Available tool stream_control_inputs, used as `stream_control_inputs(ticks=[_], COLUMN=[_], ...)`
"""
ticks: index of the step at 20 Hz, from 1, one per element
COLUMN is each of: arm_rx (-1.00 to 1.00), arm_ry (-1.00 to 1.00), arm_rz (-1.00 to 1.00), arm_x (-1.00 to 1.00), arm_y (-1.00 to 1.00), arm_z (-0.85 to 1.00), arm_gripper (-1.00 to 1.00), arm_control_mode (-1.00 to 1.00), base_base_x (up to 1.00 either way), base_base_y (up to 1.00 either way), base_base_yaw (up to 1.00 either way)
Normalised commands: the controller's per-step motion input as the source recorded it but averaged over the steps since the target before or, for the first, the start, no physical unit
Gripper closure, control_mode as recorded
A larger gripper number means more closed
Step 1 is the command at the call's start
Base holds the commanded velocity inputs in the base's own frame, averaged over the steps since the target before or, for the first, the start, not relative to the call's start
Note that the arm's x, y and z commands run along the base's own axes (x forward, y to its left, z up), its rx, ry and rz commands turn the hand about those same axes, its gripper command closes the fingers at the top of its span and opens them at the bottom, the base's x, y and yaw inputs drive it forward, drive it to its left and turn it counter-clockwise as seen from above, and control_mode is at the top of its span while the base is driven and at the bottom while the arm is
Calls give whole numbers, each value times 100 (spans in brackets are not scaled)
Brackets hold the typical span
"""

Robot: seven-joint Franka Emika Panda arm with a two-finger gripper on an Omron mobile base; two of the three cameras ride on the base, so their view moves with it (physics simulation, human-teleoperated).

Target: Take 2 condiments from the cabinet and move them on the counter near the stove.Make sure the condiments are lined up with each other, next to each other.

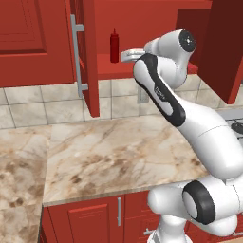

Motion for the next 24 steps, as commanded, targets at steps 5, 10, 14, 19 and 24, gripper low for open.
stream_control_inputs(ticks=[5, 10, 14, 19, 24], arm_rx=[-9, -5, 0, 0, 0], arm_ry=[0, 0, 0, 0, 0], arm_rz=[-5, -5, -5, -4, -2], arm_x=[18, 18, 20, 15, 15], arm_y=[13, 9, 3, 14, 10], arm_z=[0, 0, 0, 0, 0], arm_gripper=[-100, -100, -100, -100, -100], arm_control_mode=[-100, -100, -100, -100, -100], base_base_x=[0, 0, 0, 0, 0], base_base_y=[0, 0, 0, 0, 0], base_base_yaw=[0, 0, 0, 0, 0])
